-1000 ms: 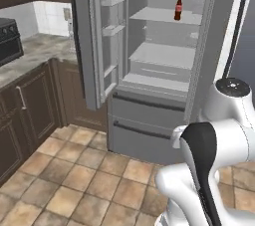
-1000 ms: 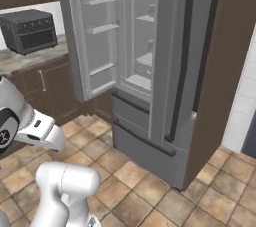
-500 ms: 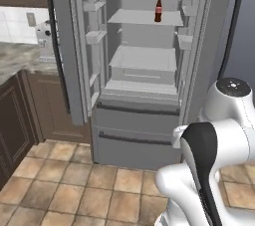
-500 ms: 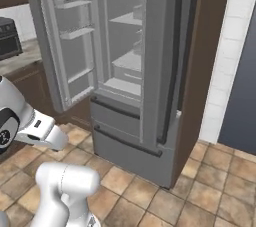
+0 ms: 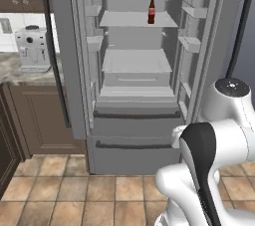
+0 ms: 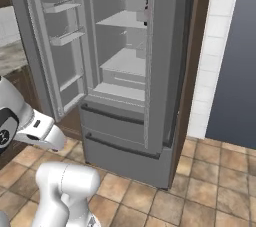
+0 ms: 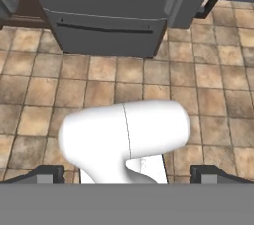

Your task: Open the fridge, grab two sodas, and place both sodas inside the bowl with ice on the dining counter.

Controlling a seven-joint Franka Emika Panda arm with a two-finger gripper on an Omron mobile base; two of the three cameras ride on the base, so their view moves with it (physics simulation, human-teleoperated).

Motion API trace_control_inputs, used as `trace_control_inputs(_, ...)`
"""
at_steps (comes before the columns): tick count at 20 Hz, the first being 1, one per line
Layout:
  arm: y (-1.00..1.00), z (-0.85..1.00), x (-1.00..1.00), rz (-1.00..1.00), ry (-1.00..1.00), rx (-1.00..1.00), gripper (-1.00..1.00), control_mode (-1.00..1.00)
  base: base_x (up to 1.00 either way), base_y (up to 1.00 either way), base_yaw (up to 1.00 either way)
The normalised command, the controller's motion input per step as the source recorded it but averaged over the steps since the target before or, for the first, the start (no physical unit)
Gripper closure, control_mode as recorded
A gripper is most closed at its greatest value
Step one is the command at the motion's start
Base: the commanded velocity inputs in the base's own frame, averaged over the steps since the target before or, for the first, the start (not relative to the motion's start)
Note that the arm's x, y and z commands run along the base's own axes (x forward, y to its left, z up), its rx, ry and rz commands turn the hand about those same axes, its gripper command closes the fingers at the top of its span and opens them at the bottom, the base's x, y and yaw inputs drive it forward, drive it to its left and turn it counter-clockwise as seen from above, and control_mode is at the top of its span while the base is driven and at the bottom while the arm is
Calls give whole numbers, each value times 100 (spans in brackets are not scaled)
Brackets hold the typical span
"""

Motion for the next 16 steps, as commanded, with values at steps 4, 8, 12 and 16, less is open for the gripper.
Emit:
trace_control_inputs(4,0,0,0,0,0,0,-100,100,24,21,-23)
trace_control_inputs(8,0,0,0,0,0,0,-100,100,42,9,-4)
trace_control_inputs(12,0,0,0,0,0,0,-100,100,67,28,-4)
trace_control_inputs(16,0,0,0,0,0,0,-100,100,63,28,-6)
